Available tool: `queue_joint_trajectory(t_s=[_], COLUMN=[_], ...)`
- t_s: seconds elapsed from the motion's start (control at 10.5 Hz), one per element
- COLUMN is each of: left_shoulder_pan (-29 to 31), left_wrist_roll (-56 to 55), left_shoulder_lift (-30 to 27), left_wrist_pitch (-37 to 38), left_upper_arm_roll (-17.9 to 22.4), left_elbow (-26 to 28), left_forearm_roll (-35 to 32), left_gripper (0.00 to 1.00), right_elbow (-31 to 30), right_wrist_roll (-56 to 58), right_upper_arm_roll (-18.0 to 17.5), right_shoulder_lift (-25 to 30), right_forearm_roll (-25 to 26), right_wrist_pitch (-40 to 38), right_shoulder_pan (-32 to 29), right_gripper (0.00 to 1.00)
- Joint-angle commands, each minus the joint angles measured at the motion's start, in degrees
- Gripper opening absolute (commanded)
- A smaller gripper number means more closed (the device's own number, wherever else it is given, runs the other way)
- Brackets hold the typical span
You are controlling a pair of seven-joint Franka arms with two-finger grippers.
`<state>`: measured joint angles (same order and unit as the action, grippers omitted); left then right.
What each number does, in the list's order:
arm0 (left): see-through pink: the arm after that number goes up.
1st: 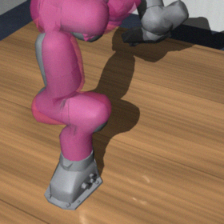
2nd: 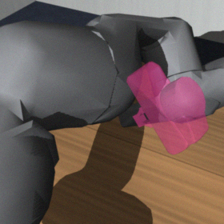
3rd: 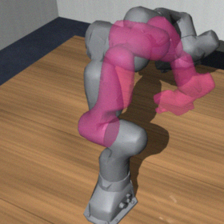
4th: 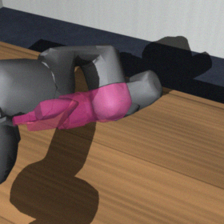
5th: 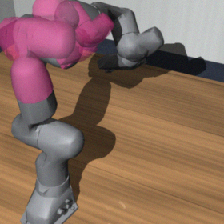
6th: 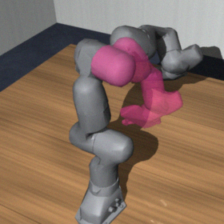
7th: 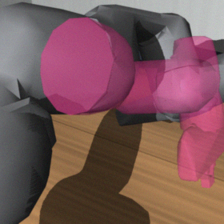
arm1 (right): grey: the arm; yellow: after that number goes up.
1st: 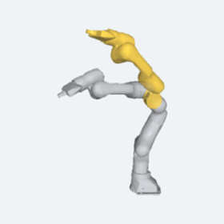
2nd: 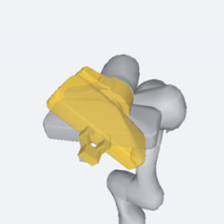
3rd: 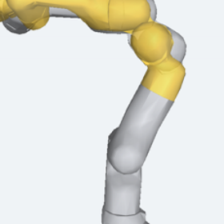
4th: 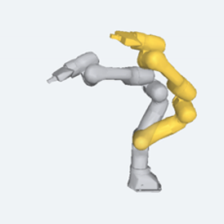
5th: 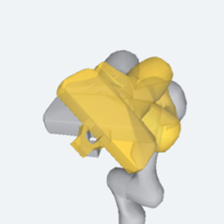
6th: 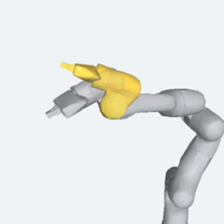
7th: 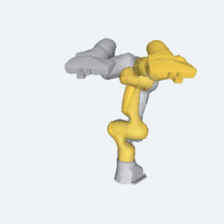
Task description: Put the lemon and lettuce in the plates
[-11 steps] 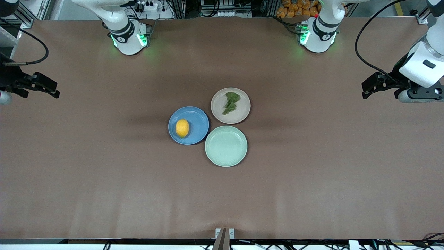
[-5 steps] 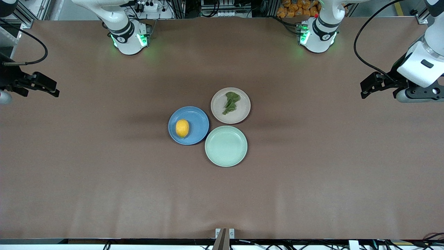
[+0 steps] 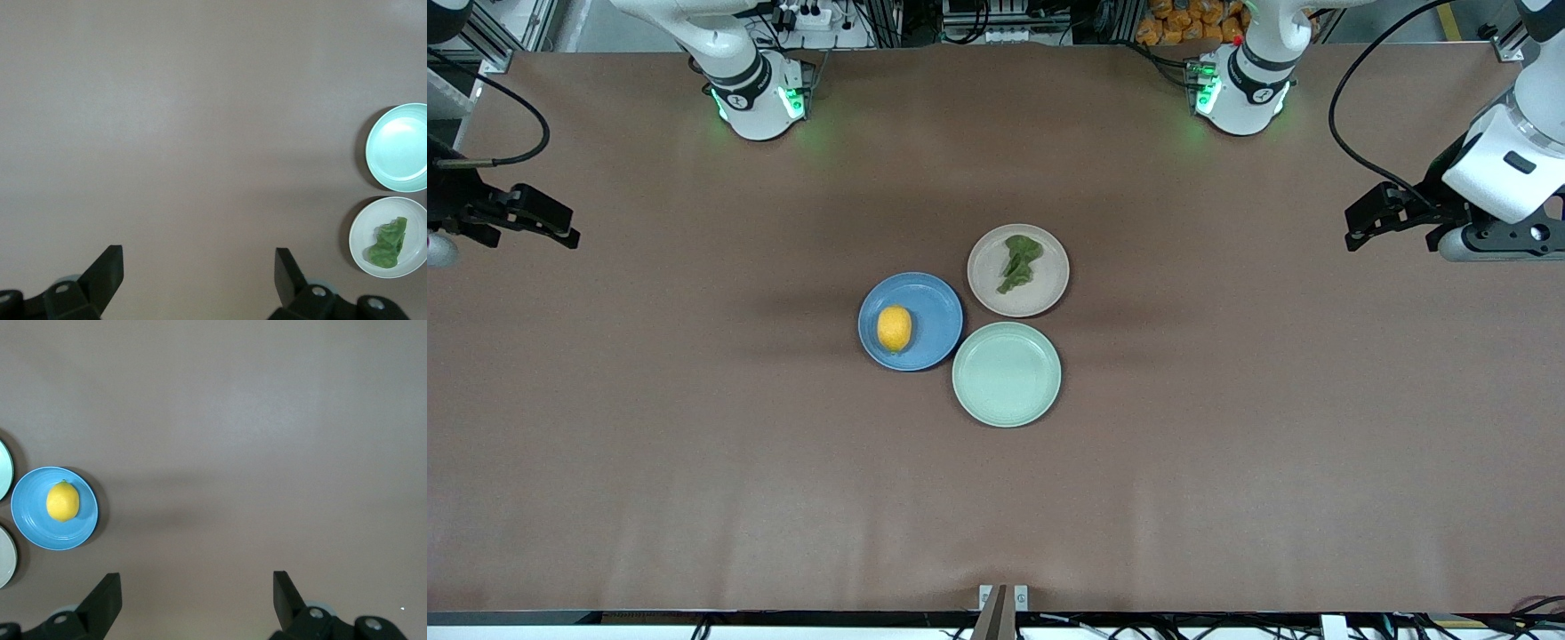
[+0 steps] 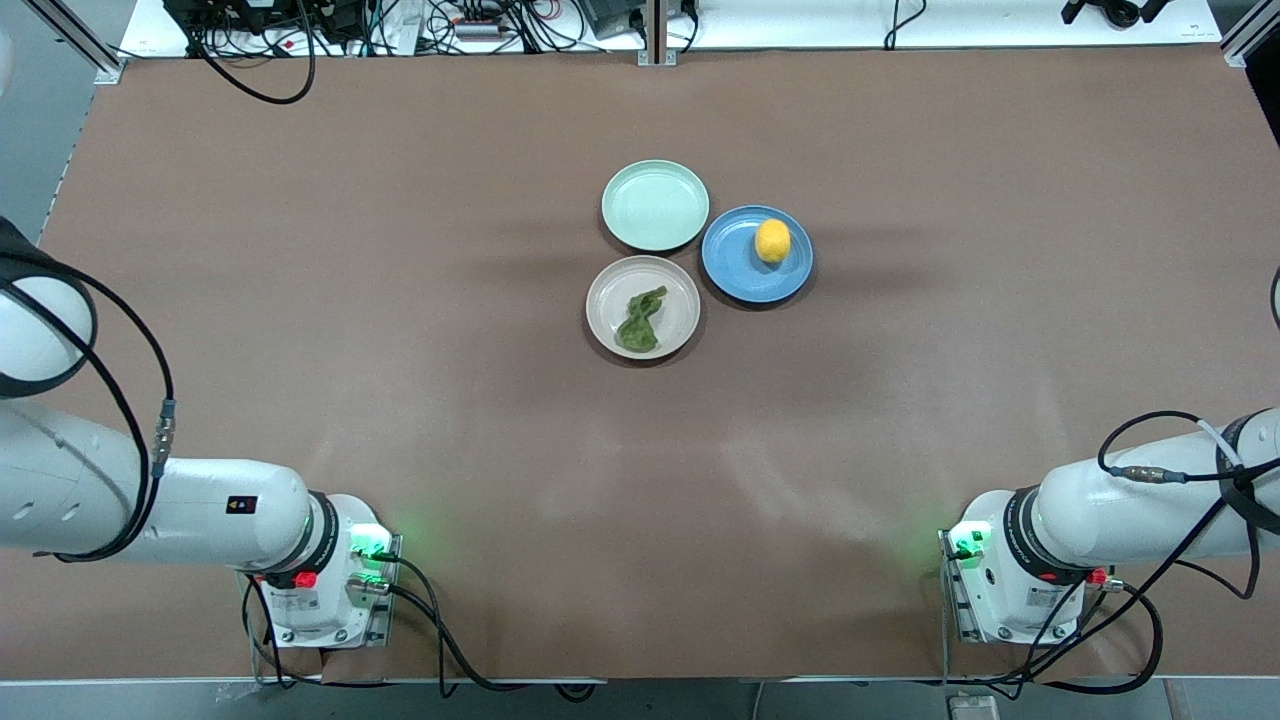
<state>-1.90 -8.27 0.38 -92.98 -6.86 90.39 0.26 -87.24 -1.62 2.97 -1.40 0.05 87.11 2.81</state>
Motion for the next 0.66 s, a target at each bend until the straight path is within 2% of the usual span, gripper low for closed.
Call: queue_joint_trajectory(t_s=[0.0,0.57], left_shoulder_pan=[0.1,0.0], left_wrist_roll=[1.2,1.0], left_shoulder_lift=[0.0,-0.1], left_wrist_pitch=[1.1,1.1], left_upper_arm_roll=[0.3,-0.3], left_elbow=[-0.8,-0.8], left_forearm_roll=[1.5,1.5], left_gripper=[1.0,1.0], right_elbow=[0.1,0.1], right_wrist_roll=[-0.7,-0.7], right_upper_arm_roll=[0.1,0.2], right_shoulder_lift=[0.3,0.3], right_forearm_roll=[-1.1,-1.1], right_wrist_pitch=[-0.5,-0.5], right_shoulder_pan=[0.0,-0.1], right_gripper=[1.0,1.0])
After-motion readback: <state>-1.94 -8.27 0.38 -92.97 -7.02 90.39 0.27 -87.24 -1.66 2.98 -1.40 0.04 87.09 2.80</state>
